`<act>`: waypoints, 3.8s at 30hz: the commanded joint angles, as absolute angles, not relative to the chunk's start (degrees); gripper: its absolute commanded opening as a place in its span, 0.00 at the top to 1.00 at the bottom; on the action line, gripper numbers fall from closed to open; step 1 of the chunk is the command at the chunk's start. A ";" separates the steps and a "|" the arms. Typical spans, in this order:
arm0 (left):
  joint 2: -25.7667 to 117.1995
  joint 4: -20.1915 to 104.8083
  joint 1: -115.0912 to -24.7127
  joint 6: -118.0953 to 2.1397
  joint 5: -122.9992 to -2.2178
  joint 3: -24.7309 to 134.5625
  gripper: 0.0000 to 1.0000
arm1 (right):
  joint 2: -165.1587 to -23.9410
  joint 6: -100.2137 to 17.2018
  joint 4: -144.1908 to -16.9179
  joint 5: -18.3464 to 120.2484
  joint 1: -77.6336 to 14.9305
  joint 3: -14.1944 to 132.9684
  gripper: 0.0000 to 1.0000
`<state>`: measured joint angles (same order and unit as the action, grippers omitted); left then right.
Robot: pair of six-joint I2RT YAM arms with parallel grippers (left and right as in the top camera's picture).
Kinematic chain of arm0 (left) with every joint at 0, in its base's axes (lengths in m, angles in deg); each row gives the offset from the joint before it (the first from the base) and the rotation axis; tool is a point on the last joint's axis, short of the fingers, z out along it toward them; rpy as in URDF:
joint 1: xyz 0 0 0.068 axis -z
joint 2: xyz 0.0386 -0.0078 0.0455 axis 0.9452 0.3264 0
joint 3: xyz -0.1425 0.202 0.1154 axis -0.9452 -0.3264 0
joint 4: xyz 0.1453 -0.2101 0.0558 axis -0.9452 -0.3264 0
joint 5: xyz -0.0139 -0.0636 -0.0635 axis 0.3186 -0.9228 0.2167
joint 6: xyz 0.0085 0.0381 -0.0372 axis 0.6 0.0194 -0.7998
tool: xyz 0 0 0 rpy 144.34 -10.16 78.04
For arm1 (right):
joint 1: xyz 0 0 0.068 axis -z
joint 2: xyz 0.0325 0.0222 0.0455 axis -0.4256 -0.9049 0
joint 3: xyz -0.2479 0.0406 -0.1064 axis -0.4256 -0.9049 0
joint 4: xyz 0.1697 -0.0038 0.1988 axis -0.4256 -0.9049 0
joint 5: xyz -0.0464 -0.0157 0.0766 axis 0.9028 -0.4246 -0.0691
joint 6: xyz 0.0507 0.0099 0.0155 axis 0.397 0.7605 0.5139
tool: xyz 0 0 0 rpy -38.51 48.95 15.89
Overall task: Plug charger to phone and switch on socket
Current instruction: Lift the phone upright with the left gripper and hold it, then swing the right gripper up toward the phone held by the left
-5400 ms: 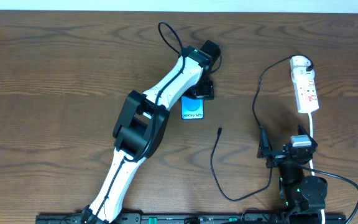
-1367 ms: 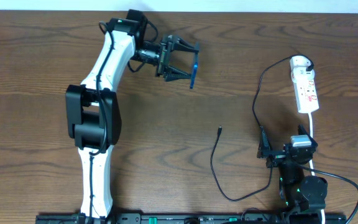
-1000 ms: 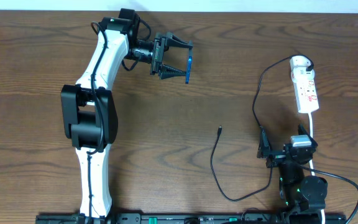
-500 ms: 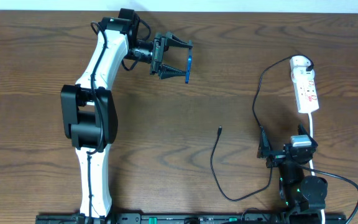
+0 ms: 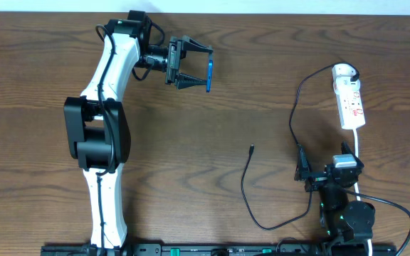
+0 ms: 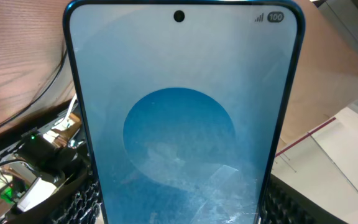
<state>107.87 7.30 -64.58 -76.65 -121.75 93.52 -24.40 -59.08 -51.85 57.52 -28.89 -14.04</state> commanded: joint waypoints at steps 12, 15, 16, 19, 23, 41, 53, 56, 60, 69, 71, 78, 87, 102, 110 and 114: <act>105.62 6.87 -64.67 -76.87 -125.05 93.45 0.27 | -24.09 -59.76 -52.06 57.78 -28.87 -14.17 0.01; 105.62 6.87 -64.67 -76.89 -125.05 93.45 0.27 | -24.09 -59.73 -52.04 57.78 -28.87 -14.17 0.01; 105.62 6.87 -64.67 -76.89 -125.05 93.45 0.27 | -24.09 -59.69 -51.41 57.63 -28.89 -14.17 0.01; 105.62 6.87 -64.67 -76.89 -125.05 93.45 0.27 | -24.09 -55.30 -48.74 52.38 -28.94 -14.17 0.01; 105.62 6.87 -64.67 -76.89 -125.03 93.45 0.27 | -24.09 -44.92 -48.85 36.32 -28.94 -14.17 0.01; 105.62 6.87 -64.67 -76.89 -125.05 93.45 0.27 | -35.39 -48.63 -43.95 34.98 -28.87 10.59 0.01; 105.62 6.89 -64.67 -76.89 -125.03 93.45 0.27 | -69.21 -49.05 -72.46 6.18 -28.94 40.86 0.01; 105.62 6.87 -64.67 -76.89 -125.03 93.45 0.27 | -73.36 -45.46 -64.85 -3.59 -29.48 40.75 0.01; 105.62 6.89 -64.67 -76.89 -125.05 93.45 0.27 | -78.43 -36.89 -60.33 -2.24 -30.53 40.82 0.01; 105.62 6.87 -64.67 -76.89 -125.03 93.45 0.27 | -80.42 -35.32 -75.10 23.47 -30.93 40.86 0.01; 105.62 6.87 -64.67 -76.89 -125.03 93.45 0.27 | -80.46 -35.04 -80.37 32.91 -30.90 40.97 0.01; 105.62 6.89 -64.67 -76.89 -125.03 93.45 0.27 | -85.58 -35.08 -93.31 50.79 -30.90 42.17 0.01; 105.62 6.89 -64.67 -76.89 -125.03 93.45 0.27 | -100.75 -38.86 -106.95 51.22 -31.17 58.76 0.01; 105.62 6.89 -64.67 -76.87 -125.03 93.45 0.27 | -104.79 -31.41 -105.00 56.14 -46.49 70.00 0.12; 105.62 6.89 -64.67 -76.87 -125.03 93.45 0.27 | -116.48 -29.22 -110.49 61.67 -54.92 87.86 0.22; 105.62 6.89 -64.67 -76.79 -125.01 93.45 0.27 | -120.46 -28.35 -110.38 63.25 -58.49 92.42 0.20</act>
<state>107.87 7.28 -64.49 -77.05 -121.91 93.49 -117.47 -30.29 -109.98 59.68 -55.67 88.71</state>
